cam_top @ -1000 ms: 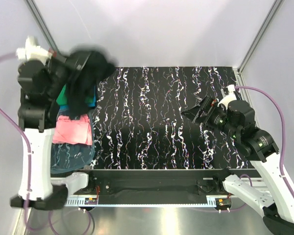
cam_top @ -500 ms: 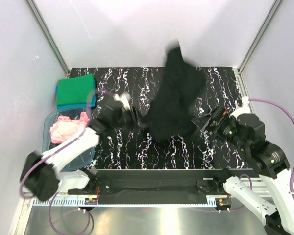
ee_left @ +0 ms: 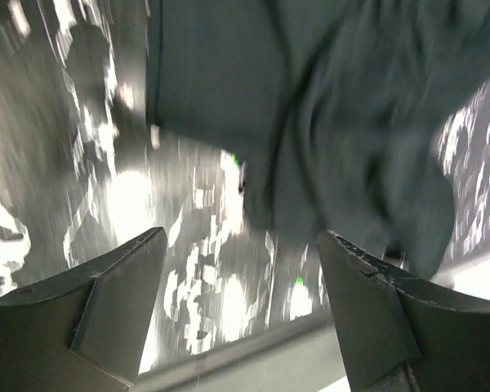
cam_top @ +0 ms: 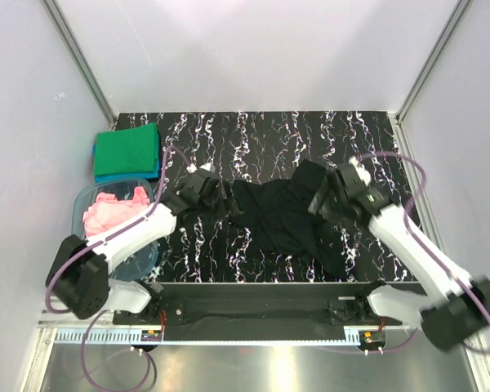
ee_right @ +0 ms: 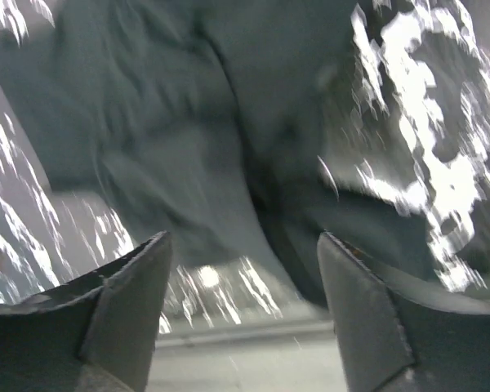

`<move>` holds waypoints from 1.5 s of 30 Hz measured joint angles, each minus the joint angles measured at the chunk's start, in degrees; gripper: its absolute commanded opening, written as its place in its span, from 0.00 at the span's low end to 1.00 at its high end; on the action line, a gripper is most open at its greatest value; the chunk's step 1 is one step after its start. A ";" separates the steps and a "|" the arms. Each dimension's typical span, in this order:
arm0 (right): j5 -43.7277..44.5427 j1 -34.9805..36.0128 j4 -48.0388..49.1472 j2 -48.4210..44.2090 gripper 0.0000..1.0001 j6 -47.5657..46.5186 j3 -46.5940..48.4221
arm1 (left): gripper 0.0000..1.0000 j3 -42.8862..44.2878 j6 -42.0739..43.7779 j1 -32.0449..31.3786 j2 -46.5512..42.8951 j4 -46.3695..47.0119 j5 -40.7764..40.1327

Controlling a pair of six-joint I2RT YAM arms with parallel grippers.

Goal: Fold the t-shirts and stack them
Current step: Flatten the tshirt out

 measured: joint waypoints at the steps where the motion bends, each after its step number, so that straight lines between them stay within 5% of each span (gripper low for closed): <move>1: 0.20 -1.16 1.20 4.13 0.77 -0.72 1.86 | 0.80 0.83 0.02 0.17 1.22 1.16 -1.86; 10: -8.46 -23.12 17.99 27.80 0.68 -10.43 5.62 | 0.77 6.36 1.57 5.60 20.04 3.87 -5.42; 16: -13.99 -23.23 25.16 39.60 0.60 -13.94 14.45 | 0.68 14.38 4.07 9.86 27.74 3.74 -4.70; 24: -22.38 -23.12 34.75 47.58 0.59 -13.42 11.52 | 0.53 16.46 5.88 12.33 31.65 7.87 1.36; 25: -23.54 -23.17 35.52 48.19 0.57 -13.31 11.45 | 0.41 16.59 5.86 12.13 32.11 8.81 2.49; 28: -24.92 -23.17 37.46 48.26 0.41 -13.49 11.45 | 0.05 16.74 5.90 11.69 33.31 10.56 5.77; 30: -25.22 -23.12 37.62 48.24 0.27 -13.16 11.50 | 0.00 16.79 6.01 11.63 34.05 10.71 7.91; 32: -24.65 -23.12 34.97 48.06 0.00 -13.64 13.07 | 0.00 17.66 6.54 11.67 33.90 9.49 9.22; 38: -16.83 -23.12 26.05 40.00 0.00 -14.75 25.88 | 0.00 21.53 8.76 14.25 24.06 0.96 7.82; 45: -7.37 -23.12 18.51 26.99 0.00 -18.10 46.60 | 0.00 36.72 14.45 18.53 5.03 -8.09 -2.25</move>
